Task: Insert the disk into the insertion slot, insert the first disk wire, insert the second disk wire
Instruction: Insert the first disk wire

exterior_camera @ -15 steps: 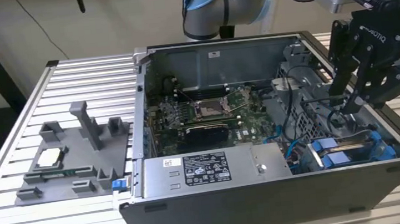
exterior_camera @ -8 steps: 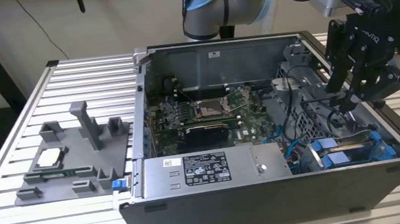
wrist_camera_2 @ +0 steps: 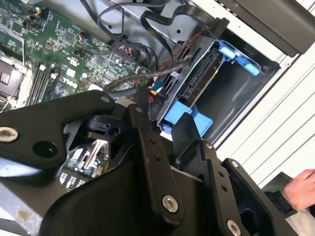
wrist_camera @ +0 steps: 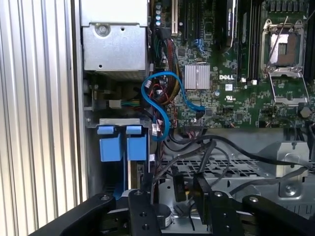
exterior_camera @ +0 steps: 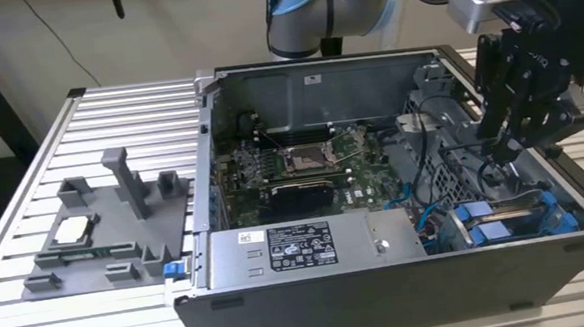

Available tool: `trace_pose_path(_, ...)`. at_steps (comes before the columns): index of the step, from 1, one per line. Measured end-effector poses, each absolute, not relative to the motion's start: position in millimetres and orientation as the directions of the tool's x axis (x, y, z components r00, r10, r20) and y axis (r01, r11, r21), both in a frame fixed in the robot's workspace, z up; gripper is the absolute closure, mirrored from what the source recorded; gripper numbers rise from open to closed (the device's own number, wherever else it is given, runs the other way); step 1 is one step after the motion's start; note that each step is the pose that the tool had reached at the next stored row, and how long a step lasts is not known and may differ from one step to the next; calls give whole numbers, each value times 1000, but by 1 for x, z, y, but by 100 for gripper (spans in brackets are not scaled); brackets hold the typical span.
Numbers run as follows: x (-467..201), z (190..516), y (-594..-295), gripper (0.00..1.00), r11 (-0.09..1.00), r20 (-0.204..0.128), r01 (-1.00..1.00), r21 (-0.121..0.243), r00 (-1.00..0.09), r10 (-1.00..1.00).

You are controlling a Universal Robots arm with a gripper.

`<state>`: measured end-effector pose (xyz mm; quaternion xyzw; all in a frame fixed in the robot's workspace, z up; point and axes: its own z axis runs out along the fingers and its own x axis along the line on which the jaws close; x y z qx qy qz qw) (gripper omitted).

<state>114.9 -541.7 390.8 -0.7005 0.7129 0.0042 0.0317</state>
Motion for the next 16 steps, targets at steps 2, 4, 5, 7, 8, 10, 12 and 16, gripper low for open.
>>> trace_pose_path(2, 114, 391, -541, 62, 19, -53, -999, -40, -16, -998)
trace_pose_path(4, 114, 390, -541, 62, 19, -55, -999, -41, -16, -998)
trace_pose_path(5, 114, 390, -541, 62, 19, -57, -999, -41, -16, -998)
trace_pose_path(7, 114, 390, -541, 62, 19, -57, -999, -41, -16, -998)
trace_pose_path(8, 114, 390, -541, 62, 19, -57, -999, -41, -16, -998)
trace_pose_path(10, 114, 390, -541, 71, 19, -57, -999, -41, -16, -998)
trace_pose_path(12, 114, 390, -541, 71, 19, -57, -999, -41, -16, -998)
trace_pose_path(16, 114, 390, -541, 81, 19, -57, -999, -41, -16, -998)
